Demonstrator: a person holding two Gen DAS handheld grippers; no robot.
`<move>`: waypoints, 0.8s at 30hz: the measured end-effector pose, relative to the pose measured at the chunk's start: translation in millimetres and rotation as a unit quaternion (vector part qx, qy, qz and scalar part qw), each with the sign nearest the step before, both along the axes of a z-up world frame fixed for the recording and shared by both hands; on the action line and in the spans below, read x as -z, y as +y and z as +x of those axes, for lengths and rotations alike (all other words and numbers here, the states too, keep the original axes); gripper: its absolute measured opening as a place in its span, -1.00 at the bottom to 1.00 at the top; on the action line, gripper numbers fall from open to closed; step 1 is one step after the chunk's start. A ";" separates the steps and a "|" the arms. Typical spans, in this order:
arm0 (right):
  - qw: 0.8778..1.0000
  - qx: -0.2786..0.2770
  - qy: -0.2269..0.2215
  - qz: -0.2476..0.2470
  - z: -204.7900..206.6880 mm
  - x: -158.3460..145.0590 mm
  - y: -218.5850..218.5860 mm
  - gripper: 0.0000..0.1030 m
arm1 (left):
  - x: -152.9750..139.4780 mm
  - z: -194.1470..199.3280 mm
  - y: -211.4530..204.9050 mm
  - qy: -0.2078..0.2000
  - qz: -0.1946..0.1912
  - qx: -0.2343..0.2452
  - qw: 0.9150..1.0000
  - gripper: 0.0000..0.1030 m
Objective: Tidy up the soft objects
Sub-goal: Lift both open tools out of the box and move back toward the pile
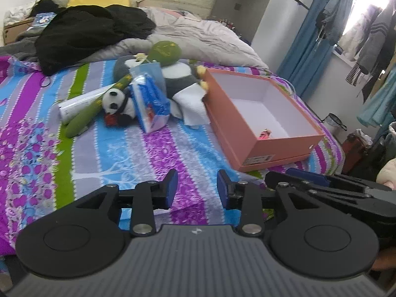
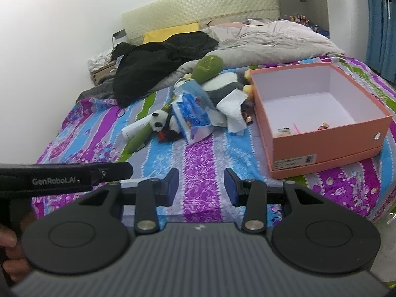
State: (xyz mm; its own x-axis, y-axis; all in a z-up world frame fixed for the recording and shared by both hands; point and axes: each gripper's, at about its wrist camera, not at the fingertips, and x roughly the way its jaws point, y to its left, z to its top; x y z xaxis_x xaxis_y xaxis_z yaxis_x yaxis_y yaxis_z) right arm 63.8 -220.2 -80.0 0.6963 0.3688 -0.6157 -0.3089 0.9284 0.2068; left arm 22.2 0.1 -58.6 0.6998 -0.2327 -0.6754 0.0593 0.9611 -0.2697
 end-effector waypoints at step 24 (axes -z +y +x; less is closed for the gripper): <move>1.000 0.006 0.026 -0.012 60.5 28.2 15.2 -0.15 | 43.5 54.6 46.1 0.052 0.014 -0.046 0.997 -0.17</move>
State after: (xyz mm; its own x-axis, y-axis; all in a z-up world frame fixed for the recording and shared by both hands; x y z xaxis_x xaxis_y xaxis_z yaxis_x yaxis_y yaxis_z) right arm 124.3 -205.0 -108.2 0.6679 0.3455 -0.6592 -0.2871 0.9368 0.2002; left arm 76.8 46.2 -102.1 0.6437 -0.1499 -0.7505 -0.0570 0.9685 -0.2423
